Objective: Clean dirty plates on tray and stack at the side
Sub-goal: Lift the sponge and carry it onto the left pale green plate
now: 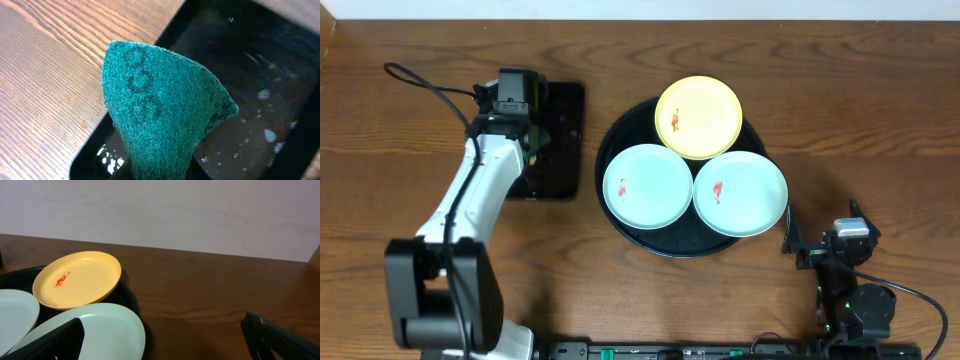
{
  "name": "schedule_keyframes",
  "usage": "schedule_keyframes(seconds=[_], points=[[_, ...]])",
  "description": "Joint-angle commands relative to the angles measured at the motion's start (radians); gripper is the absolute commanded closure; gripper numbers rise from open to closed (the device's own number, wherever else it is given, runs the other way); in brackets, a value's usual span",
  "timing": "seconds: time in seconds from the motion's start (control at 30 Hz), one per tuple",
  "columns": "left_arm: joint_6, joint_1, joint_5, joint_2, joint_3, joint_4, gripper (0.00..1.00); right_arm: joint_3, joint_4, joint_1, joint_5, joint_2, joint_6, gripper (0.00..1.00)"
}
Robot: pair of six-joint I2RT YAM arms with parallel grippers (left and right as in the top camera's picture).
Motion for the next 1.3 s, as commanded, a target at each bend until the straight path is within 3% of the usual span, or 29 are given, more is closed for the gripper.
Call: schedule_keyframes(seconds=[0.0,0.23,0.43,0.67,0.8,0.9,1.1,1.27], points=[[-0.004,-0.003,0.039,-0.161,0.015,0.005,0.92,-0.001,-0.004,-0.006,0.001,-0.001,-0.010,0.01],[-0.005,-0.003,0.406,-0.401,0.015,0.010,0.93,-0.001,-0.004,-0.006,0.001,-0.001,-0.010,0.01],[-0.005,-0.031,0.746,-0.414,0.008,-0.008,0.92,-0.001,-0.004,-0.006,0.002,-0.001,-0.010,0.01],[-0.009,-0.179,0.745,-0.324,-0.020,-0.029,0.92,-0.001,-0.004,-0.006,0.002,-0.001,-0.010,0.01],[-0.011,-0.262,0.619,-0.234,-0.020,-0.058,0.93,-0.001,-0.004,-0.006,0.002,-0.001,-0.010,0.01],[-0.076,-0.306,0.560,-0.154,-0.020,-0.055,0.92,-0.001,-0.004,-0.006,0.002,-0.001,-0.010,0.01],[-0.208,-0.391,0.558,0.053,-0.020,0.093,0.92,-0.001,-0.004,-0.006,0.002,-0.001,-0.010,0.01],[-0.238,-0.449,0.558,0.164,-0.020,0.160,0.92,-0.001,-0.004,-0.006,0.002,-0.001,-0.010,0.01]])
